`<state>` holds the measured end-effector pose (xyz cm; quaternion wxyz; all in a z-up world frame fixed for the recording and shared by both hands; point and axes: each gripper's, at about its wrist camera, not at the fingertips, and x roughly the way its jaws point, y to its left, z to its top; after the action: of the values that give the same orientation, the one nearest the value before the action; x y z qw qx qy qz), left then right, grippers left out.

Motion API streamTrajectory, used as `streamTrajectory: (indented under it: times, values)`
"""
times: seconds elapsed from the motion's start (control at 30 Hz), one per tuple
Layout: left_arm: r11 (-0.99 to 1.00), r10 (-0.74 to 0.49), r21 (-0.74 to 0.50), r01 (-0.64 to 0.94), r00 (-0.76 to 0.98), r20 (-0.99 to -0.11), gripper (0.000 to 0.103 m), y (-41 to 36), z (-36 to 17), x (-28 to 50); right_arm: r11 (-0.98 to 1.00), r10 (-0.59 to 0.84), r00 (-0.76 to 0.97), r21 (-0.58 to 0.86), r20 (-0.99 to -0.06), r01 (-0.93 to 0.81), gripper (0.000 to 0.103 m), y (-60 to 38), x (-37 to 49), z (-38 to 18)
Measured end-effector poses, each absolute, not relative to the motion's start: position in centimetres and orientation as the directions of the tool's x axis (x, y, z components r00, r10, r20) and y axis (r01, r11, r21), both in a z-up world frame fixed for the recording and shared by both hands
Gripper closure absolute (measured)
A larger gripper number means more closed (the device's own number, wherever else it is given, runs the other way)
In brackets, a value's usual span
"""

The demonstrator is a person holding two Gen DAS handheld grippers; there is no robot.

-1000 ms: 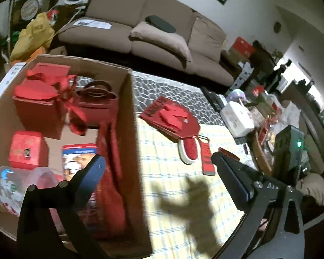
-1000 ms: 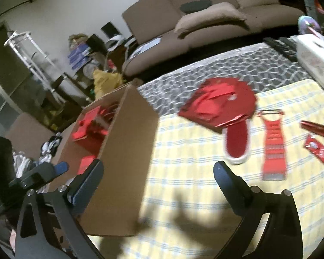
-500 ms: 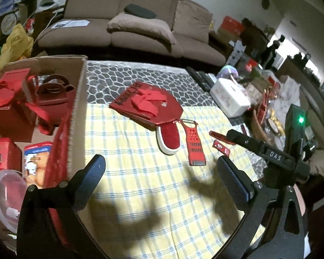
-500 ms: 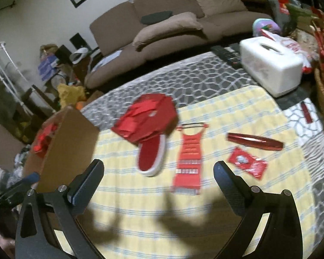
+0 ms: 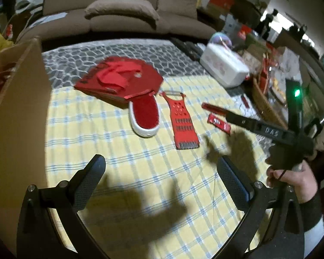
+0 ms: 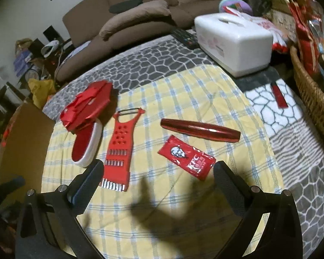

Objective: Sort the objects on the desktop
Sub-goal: 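Lower the left tool onto the red grater and close on it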

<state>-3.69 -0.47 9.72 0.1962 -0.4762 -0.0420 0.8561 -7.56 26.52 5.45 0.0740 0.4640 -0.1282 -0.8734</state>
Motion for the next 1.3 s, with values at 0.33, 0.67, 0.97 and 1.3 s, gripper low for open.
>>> streamTrajectory:
  times: [0.33,0.67,0.97,1.3]
  values:
    - [-0.925,0.333,-0.191,-0.330,-0.458,-0.824,0.000,5.9,6.0,-5.6,-0.907,-0.337,-0.565,0.420,-0.754,-0.020,0.004,27.9,-7.7,5.7]
    - [-0.935,0.302,-0.170,-0.312,-0.447,-0.842,0.000,10.1,3.4,-8.2,-0.873,-0.367,-0.592,0.485,-0.718,-0.047,0.004,29.3,-7.9,6.5]
    - [-0.961,0.258,-0.178,-0.213,-0.444,-0.858,0.038,10.3,1.5,-8.8,-0.870,-0.366,-0.599,0.490,-0.712,-0.050,0.004,30.0,-8.0,6.7]
    - [-0.958,0.219,-0.101,-0.268,-0.456,-0.863,0.055,11.9,1.2,-9.0,-0.876,-0.371,-0.589,0.481,-0.718,-0.034,0.004,28.8,-7.9,6.7]
